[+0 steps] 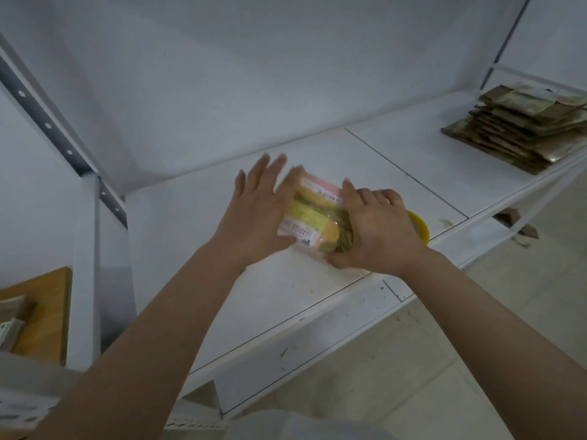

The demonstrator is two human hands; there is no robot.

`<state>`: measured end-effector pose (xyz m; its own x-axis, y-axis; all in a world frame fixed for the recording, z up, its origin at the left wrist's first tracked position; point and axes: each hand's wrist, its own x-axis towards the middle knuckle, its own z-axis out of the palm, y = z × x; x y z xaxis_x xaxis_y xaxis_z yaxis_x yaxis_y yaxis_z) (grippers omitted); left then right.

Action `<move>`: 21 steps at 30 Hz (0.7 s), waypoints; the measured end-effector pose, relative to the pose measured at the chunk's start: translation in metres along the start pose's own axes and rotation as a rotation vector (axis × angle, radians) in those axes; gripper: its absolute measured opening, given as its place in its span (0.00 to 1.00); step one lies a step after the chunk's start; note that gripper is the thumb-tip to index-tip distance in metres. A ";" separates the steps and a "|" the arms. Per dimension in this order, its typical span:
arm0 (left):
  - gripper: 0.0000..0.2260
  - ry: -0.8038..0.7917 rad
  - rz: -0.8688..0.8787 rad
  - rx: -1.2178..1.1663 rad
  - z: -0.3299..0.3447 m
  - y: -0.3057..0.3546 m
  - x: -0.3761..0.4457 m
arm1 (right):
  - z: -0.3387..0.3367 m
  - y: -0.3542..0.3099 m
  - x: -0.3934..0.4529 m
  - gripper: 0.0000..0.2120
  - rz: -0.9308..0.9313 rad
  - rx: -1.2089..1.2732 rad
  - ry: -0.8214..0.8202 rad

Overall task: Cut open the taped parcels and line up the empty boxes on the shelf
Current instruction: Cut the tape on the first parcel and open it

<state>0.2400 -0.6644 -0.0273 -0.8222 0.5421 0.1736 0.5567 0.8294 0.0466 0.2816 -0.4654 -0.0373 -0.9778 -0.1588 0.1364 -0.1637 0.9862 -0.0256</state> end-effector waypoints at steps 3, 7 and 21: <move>0.35 0.260 -0.195 -0.370 0.010 0.006 -0.008 | 0.002 -0.002 0.007 0.48 0.180 0.101 0.076; 0.22 0.125 -0.285 -0.932 0.020 0.023 -0.011 | 0.000 -0.007 0.013 0.41 0.295 0.301 0.031; 0.18 0.004 -0.398 -1.214 0.063 0.001 -0.014 | 0.041 -0.007 -0.011 0.22 0.349 0.813 -0.020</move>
<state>0.2451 -0.6627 -0.0914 -0.9572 0.2838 -0.0560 0.0260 0.2773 0.9604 0.2883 -0.4729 -0.0791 -0.9902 0.1365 -0.0281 0.1099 0.6409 -0.7597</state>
